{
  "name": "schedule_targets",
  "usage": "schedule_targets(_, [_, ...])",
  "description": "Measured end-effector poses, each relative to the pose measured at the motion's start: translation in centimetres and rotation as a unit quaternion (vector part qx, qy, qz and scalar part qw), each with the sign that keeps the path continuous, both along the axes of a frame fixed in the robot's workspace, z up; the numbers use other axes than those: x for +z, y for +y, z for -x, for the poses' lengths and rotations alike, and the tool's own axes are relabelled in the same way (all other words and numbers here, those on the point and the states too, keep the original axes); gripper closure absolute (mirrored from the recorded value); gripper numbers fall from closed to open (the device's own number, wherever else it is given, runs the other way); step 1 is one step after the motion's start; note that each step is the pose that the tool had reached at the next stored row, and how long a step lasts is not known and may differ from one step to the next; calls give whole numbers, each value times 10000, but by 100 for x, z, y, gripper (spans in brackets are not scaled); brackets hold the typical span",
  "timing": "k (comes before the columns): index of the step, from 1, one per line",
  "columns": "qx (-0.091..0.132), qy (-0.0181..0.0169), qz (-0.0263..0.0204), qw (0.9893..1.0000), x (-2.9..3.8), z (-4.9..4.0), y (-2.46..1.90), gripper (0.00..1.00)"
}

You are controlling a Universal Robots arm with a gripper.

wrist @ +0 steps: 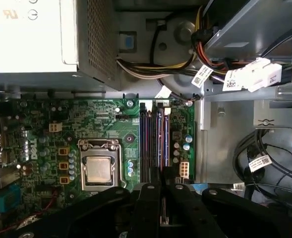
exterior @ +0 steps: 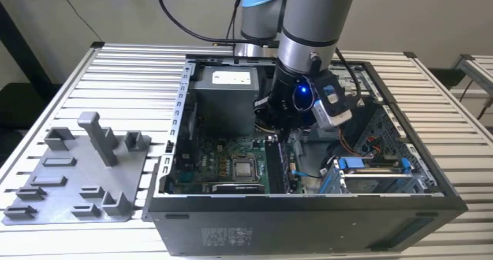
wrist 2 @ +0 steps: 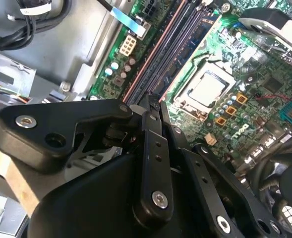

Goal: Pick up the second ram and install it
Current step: 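Insert the second ram into the second slot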

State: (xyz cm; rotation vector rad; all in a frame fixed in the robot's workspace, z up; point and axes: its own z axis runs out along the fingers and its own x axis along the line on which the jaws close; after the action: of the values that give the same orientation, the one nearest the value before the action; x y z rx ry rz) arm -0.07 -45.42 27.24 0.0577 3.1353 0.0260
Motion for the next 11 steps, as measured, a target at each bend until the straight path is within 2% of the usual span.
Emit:
schedule_targets(7, [-14,1,-1,10000,-31,8,-3,86])
schedule_targets(11, [-39,0,-2,10000,-95,25,-3,86])
